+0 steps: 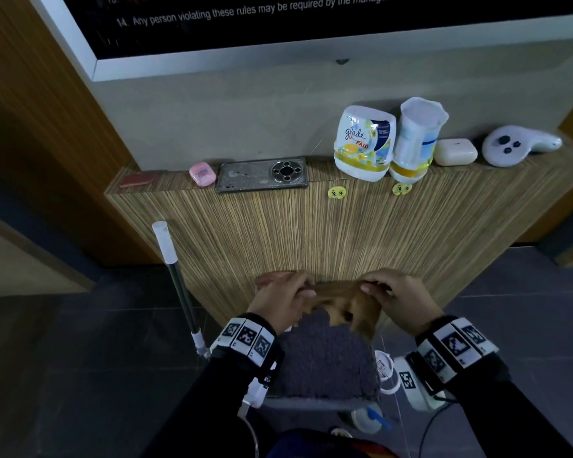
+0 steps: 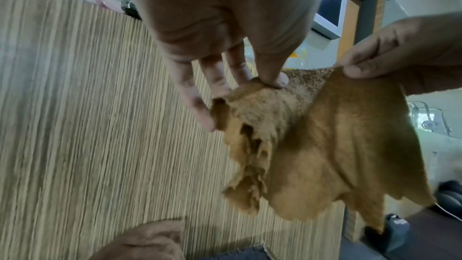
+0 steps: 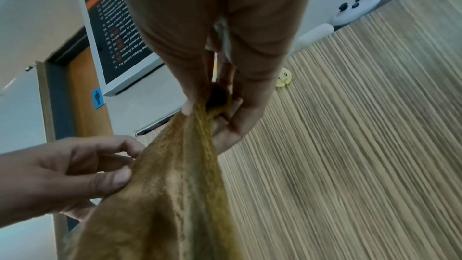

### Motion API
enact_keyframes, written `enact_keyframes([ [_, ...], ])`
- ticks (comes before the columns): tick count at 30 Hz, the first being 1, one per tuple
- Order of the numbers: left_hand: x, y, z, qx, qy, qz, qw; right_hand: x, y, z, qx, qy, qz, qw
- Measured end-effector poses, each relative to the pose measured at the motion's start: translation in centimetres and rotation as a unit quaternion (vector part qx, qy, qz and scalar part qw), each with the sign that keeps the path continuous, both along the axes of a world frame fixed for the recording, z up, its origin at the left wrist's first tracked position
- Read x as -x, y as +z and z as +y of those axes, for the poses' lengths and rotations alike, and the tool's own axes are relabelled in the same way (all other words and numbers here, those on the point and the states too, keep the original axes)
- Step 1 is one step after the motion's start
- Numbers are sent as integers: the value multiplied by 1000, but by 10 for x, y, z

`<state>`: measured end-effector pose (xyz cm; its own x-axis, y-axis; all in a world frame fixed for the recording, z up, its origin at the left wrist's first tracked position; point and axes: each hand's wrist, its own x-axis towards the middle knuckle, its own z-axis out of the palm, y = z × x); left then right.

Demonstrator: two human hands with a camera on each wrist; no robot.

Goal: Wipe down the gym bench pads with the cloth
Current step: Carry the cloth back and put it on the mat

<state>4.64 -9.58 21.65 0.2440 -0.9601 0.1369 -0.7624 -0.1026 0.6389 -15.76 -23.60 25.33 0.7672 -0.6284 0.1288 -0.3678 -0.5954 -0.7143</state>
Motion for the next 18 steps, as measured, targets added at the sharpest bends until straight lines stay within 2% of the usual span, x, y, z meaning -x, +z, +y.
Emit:
enact_keyframes([
  [5,-6,-6,-1,-18,-70,-11,997,10,6,-6,10,7,16,1000],
  [9,-5,-8,4,-8,-52,-18,998,20,1,-11,-12,33,91,995],
  [13,-5,-15,7,-2,-84,-24,996,28,-12,-22,-29,53,166,984],
  [16,-2,-33,7,-43,-64,-8,997,27,-31,-27,-32,96,245,964],
  [18,2,-47,4,-105,-49,23,993,23,-49,-29,-50,111,271,955],
])
